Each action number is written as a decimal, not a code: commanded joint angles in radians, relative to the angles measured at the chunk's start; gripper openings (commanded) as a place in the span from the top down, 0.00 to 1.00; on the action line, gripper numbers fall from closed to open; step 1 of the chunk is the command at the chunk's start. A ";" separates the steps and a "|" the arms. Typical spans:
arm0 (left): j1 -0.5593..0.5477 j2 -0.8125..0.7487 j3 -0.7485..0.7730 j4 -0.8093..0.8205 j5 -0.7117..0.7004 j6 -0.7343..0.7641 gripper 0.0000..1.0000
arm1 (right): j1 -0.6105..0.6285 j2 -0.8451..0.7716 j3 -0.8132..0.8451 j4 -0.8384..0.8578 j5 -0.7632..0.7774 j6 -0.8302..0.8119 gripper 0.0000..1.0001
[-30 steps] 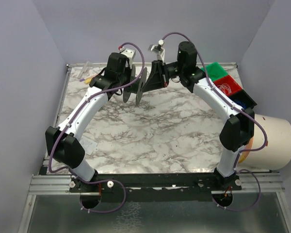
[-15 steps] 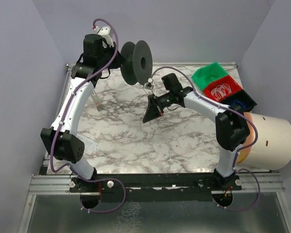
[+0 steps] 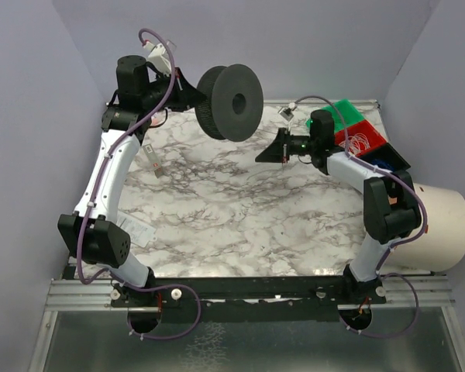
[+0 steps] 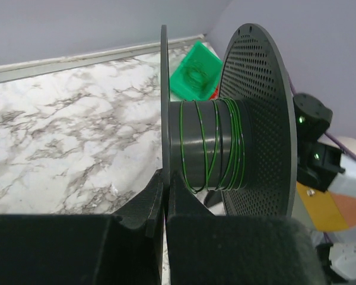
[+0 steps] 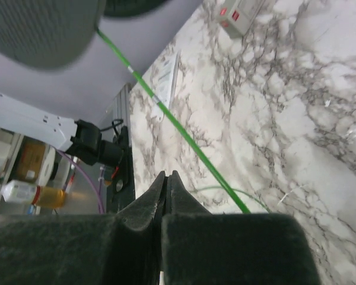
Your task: Wrap the cables
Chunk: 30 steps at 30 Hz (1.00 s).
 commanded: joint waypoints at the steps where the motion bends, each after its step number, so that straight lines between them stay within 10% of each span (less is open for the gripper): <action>1: 0.010 -0.081 -0.032 0.093 0.207 0.106 1.00 | -0.074 0.010 0.016 0.242 -0.072 0.233 1.00; 7: 0.004 -0.077 -0.045 -0.023 0.268 0.297 1.00 | -0.100 0.020 0.153 0.170 -0.143 0.239 1.00; 16: -0.123 -0.132 -0.089 -0.168 -0.064 0.612 1.00 | -0.132 0.084 0.551 -0.567 -0.289 -0.157 1.00; 24: -0.290 -0.097 -0.132 -0.102 -0.449 0.582 1.00 | -0.058 0.006 0.513 -0.139 -0.324 0.247 0.99; 30: -0.327 -0.045 -0.108 -0.082 -0.625 0.489 1.00 | 0.093 0.002 0.496 -0.106 -0.329 0.260 1.00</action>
